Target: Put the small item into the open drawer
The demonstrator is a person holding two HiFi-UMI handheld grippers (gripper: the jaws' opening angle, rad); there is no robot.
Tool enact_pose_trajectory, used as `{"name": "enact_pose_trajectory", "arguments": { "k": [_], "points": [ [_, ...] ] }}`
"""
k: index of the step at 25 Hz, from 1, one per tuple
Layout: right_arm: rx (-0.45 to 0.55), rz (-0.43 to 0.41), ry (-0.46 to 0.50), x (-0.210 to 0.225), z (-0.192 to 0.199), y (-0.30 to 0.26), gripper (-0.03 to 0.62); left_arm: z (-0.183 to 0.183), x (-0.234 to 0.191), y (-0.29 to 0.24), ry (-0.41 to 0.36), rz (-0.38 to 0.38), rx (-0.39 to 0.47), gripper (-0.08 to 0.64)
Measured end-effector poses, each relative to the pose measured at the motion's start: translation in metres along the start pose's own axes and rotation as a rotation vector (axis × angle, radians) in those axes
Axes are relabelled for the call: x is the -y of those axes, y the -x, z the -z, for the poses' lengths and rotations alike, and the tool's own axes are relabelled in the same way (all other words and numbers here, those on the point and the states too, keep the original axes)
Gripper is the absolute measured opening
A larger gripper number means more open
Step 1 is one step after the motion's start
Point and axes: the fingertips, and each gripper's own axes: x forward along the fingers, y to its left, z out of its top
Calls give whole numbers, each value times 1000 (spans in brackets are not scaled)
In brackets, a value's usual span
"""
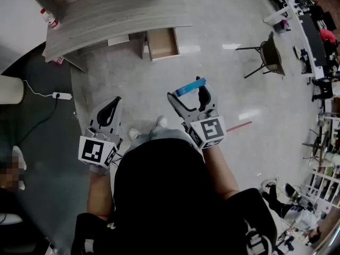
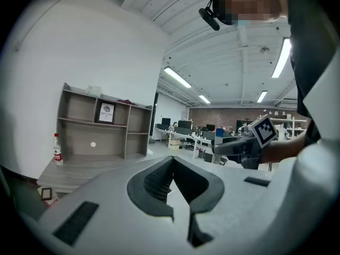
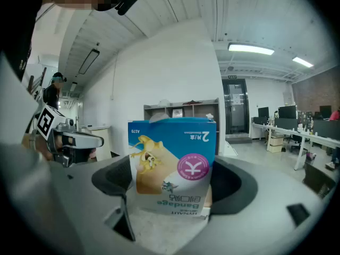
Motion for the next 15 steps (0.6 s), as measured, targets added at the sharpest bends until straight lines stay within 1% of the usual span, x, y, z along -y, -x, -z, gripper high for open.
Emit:
{"name": "enact_pose_trajectory", "arguments": {
  "k": [8, 15],
  "points": [
    [5, -11, -17, 22, 2, 6, 454, -3, 20, -22, -13, 0, -29, 2],
    [4, -2, -59, 63, 11, 13, 454, -4, 39, -55, -27, 2, -55, 2]
  ]
}}
